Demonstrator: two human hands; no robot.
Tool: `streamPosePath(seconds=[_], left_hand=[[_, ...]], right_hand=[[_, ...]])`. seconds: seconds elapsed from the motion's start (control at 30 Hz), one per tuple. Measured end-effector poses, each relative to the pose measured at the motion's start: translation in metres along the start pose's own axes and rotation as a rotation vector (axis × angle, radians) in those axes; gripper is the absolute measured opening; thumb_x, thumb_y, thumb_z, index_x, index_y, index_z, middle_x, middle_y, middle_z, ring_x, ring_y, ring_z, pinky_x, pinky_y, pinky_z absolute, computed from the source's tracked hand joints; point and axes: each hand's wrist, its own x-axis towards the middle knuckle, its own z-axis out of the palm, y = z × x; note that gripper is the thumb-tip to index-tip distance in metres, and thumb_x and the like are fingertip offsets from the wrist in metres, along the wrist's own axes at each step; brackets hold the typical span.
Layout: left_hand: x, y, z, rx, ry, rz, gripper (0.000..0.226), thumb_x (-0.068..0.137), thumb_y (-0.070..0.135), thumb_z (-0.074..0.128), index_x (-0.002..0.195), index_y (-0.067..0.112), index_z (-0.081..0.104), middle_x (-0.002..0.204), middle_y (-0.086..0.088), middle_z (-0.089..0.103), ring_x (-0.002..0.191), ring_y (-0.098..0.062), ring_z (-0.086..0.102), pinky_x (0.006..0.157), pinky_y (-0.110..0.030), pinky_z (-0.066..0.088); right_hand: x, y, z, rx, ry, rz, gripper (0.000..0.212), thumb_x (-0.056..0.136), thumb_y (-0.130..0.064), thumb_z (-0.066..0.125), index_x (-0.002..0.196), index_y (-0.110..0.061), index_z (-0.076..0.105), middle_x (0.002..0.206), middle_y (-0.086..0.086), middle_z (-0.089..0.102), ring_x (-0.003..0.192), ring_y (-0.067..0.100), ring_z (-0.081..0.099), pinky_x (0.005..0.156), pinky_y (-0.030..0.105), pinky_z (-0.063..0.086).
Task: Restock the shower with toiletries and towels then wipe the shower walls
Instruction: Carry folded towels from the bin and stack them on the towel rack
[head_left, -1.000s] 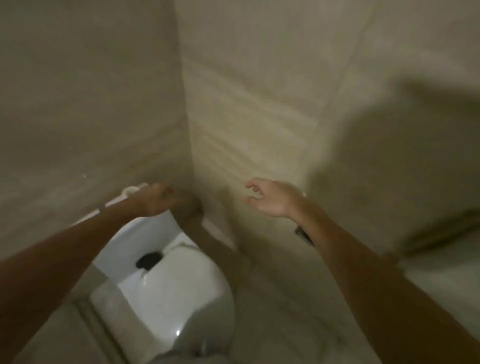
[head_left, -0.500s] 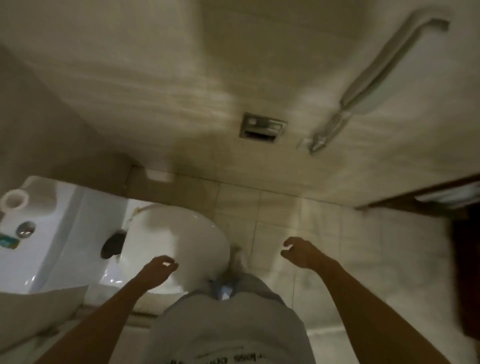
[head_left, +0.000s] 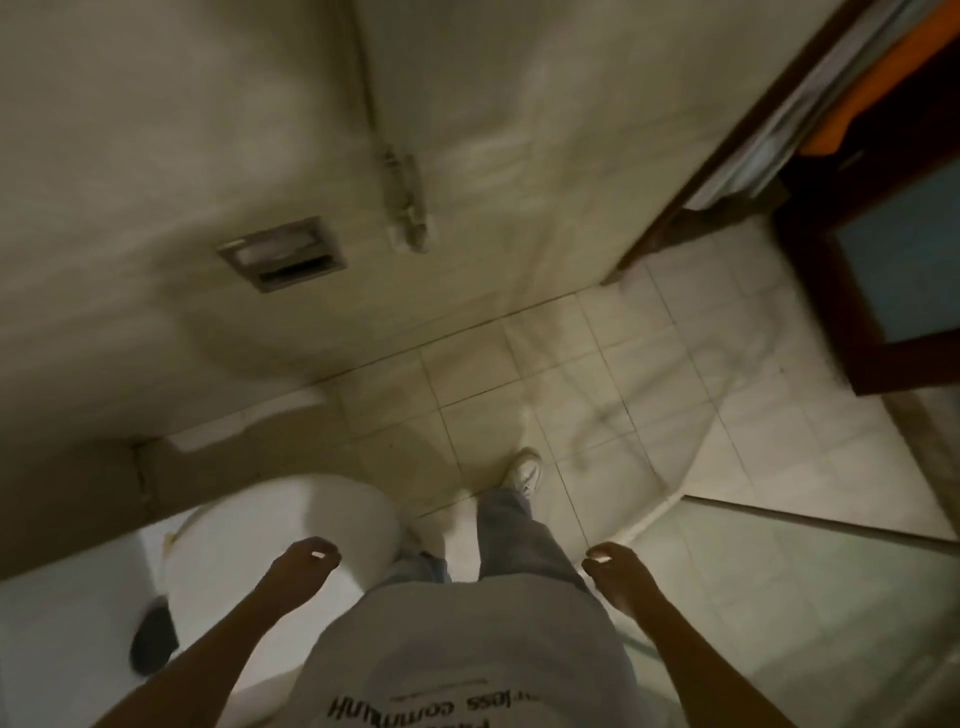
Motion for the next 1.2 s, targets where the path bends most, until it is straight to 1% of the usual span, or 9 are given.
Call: streamPosePath(seconds=[0.13,0.2,0.37,0.47,0.53,0.63,0.83,1.07,1.2], left_hand=[[0.012,0.117,0.011,0.074,-0.029,0.08,0.017,0.098,0.027,0.063,0.11,0.016,0.068,0.108,-0.008,0.069,0.101,-0.025,0.067,0.09,-0.035,0.049],[0.018,0.185,0.02,0.103,-0.057,0.156,0.018,0.098,0.021,0.062,0.111,0.01,0.068,0.108,-0.013,0.07,0.096,-0.025,0.066,0.083,-0.033,0.05],[0.032,0.356,0.045,0.191,-0.101,0.353,0.01,0.099,0.028,0.06,0.105,0.023,0.066,0.102,-0.006,0.072,0.092,-0.022,0.068,0.069,-0.025,0.046],[0.037,0.443,0.058,0.196,-0.129,0.445,0.015,0.1,0.027,0.058,0.112,0.021,0.065,0.102,-0.006,0.07,0.099,-0.026,0.068,0.076,-0.028,0.047],[0.04,0.487,0.066,0.209,-0.146,0.498,0.019,0.1,0.026,0.058,0.116,0.02,0.066,0.107,-0.006,0.07,0.101,-0.023,0.067,0.08,-0.031,0.048],[0.046,0.533,0.075,0.213,-0.182,0.518,0.021,0.1,0.024,0.058,0.117,0.017,0.067,0.11,-0.003,0.07,0.098,-0.018,0.068,0.077,-0.026,0.049],[0.086,0.591,0.074,0.381,-0.252,0.485,0.021,0.1,0.019,0.06,0.117,0.009,0.067,0.107,-0.011,0.071,0.084,-0.015,0.067,0.065,-0.018,0.045],[0.145,0.664,0.047,0.586,-0.244,0.397,0.023,0.102,0.018,0.056,0.118,0.003,0.065,0.11,-0.016,0.069,0.09,-0.025,0.066,0.067,-0.027,0.046],[0.16,0.714,0.041,0.728,-0.264,0.398,0.023,0.102,0.018,0.055,0.118,0.004,0.066,0.11,-0.017,0.07,0.088,-0.024,0.067,0.066,-0.028,0.046]], right_hand=[[0.012,0.03,-0.02,0.179,0.006,0.068,0.024,0.097,-0.016,0.057,0.115,-0.008,0.069,0.125,0.011,0.066,0.114,0.027,0.062,0.1,0.034,0.049],[0.018,0.039,-0.037,0.335,0.039,0.108,0.015,0.096,-0.017,0.058,0.104,-0.014,0.07,0.118,0.01,0.068,0.111,0.027,0.064,0.098,0.034,0.049],[0.054,0.058,-0.088,0.624,0.099,0.145,0.02,0.093,-0.021,0.064,0.111,-0.011,0.068,0.108,0.01,0.073,0.096,0.029,0.071,0.094,0.044,0.056],[0.071,0.065,-0.12,0.74,0.155,0.154,0.019,0.093,-0.016,0.066,0.11,-0.012,0.068,0.109,0.012,0.072,0.094,0.03,0.071,0.092,0.045,0.057],[0.077,0.067,-0.138,0.813,0.204,0.168,0.018,0.093,-0.017,0.065,0.11,-0.013,0.068,0.111,0.012,0.072,0.094,0.029,0.07,0.081,0.038,0.057],[0.079,0.066,-0.16,0.936,0.239,0.201,0.021,0.094,-0.017,0.063,0.114,-0.009,0.067,0.103,0.013,0.073,0.08,0.023,0.069,0.067,0.029,0.05],[0.093,0.062,-0.204,1.138,0.287,0.247,0.024,0.096,-0.014,0.061,0.117,-0.003,0.065,0.111,0.013,0.069,0.073,0.023,0.068,0.074,0.033,0.051],[0.094,0.051,-0.277,1.342,0.452,0.314,0.02,0.098,-0.011,0.06,0.117,-0.006,0.063,0.104,0.018,0.07,0.08,0.027,0.067,0.065,0.03,0.047],[0.102,0.049,-0.301,1.438,0.524,0.35,0.019,0.098,-0.01,0.061,0.117,-0.008,0.062,0.097,0.012,0.07,0.078,0.025,0.067,0.065,0.03,0.05]])
